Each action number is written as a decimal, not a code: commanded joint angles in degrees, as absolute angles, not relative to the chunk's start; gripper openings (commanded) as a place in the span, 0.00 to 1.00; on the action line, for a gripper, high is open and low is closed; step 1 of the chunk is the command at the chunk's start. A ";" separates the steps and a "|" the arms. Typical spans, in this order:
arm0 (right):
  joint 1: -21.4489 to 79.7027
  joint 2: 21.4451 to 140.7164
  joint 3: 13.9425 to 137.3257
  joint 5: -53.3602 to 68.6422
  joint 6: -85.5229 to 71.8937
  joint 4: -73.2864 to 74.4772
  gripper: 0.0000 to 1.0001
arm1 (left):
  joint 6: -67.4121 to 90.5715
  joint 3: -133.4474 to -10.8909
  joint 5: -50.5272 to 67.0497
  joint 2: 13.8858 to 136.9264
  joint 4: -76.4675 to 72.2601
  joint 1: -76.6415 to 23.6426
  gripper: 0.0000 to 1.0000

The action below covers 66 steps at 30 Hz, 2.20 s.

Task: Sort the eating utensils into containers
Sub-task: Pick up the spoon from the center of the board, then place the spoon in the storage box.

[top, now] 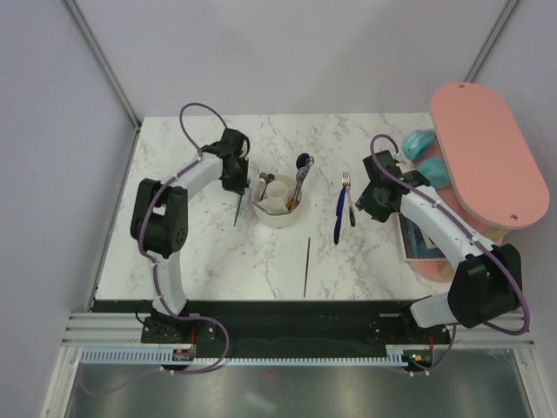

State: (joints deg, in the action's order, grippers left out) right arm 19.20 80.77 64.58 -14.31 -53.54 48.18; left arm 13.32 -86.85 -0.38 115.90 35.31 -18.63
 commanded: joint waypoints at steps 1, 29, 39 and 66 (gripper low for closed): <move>18.98 82.35 63.54 -12.40 -53.00 45.44 0.49 | 17.31 -84.91 -2.55 104.08 35.95 -17.58 0.02; 18.98 84.99 63.19 -9.85 -50.10 43.07 0.48 | 14.15 -83.41 -2.09 98.60 2.21 -36.30 0.02; 18.90 84.55 61.96 -8.53 -47.29 43.68 0.48 | 11.34 -81.91 -1.85 103.88 -8.44 -36.30 0.02; 18.90 86.75 60.12 -6.77 -47.46 41.75 0.48 | 10.72 -60.64 -6.24 95.80 -15.82 -38.06 0.24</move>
State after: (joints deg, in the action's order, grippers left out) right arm 19.16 86.50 60.40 -7.33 -47.70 42.81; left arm 12.51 -61.17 -4.05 98.45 -13.72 -38.06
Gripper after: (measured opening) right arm 0.481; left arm 0.103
